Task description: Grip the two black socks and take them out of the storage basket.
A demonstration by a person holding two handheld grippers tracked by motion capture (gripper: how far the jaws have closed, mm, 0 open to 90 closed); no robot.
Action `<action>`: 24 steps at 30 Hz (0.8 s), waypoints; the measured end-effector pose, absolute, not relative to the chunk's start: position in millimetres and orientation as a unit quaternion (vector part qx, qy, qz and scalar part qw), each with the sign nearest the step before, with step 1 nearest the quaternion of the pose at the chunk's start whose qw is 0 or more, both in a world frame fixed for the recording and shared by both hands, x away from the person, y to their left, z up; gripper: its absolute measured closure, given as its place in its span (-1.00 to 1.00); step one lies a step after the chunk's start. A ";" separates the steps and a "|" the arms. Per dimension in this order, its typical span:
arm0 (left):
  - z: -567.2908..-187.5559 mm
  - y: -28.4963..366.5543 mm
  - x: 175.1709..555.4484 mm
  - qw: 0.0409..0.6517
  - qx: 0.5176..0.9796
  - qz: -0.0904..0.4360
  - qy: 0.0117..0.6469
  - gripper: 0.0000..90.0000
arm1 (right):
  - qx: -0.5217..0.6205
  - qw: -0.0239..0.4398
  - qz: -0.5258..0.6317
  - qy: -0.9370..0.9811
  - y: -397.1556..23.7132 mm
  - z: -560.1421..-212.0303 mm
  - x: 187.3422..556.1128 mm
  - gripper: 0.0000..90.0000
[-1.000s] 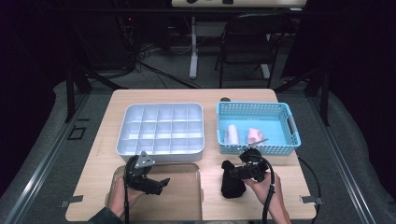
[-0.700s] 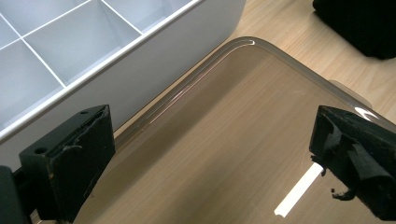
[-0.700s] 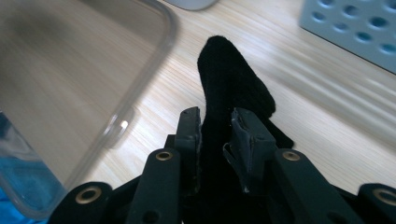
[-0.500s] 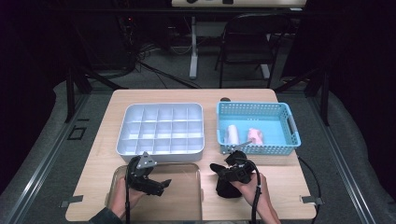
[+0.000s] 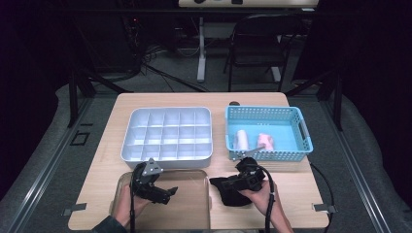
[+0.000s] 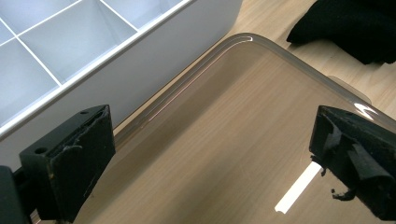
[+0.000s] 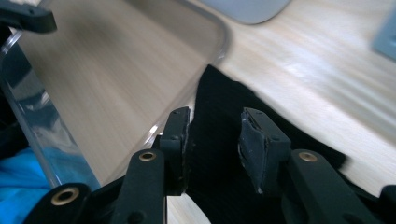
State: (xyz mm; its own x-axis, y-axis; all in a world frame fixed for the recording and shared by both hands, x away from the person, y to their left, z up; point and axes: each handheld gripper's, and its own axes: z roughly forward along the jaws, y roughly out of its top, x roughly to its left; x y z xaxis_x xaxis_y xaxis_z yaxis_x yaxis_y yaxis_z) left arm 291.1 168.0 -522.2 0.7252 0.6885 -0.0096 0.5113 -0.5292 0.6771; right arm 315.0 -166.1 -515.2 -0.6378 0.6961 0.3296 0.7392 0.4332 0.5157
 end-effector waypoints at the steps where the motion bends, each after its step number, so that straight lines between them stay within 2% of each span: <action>1: -522.3 167.7 291.0 0.339 0.864 0.130 0.348 -0.99 | -0.434 0.023 -0.317 -0.843 -171.4 -514.3 315.5 0.38; 4: -522.2 167.6 291.0 0.336 0.866 0.131 0.345 -0.99 | -0.460 -0.003 -0.304 -0.834 -186.4 -514.8 317.3 0.38; 7: -522.1 166.5 290.6 0.337 0.866 0.132 0.346 -0.99 | -0.481 -0.007 -0.298 -0.825 -196.7 -520.1 319.4 0.39; 14: -521.9 163.2 288.7 0.336 0.868 0.129 0.342 -0.99 | -0.480 -0.002 -0.230 -0.846 -187.5 -540.8 324.4 0.41; 21: -522.3 162.6 288.5 0.335 0.870 0.124 0.340 -0.99 | -0.462 -0.044 -0.199 -0.863 -190.9 -542.7 327.0 0.42; 24: -522.5 161.9 288.6 0.333 0.871 0.124 0.339 -0.98 | -0.482 -0.028 -0.216 -0.848 -203.2 -542.0 329.4 0.40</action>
State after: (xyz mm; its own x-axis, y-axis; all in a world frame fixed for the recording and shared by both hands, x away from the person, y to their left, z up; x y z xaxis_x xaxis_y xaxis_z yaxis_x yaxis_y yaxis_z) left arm 288.6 161.9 -522.5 0.7394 0.6732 -0.0106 0.5085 -0.5480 0.6641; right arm 329.4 -203.2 -542.0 -0.5335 0.8304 0.1607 0.8059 0.4414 0.3946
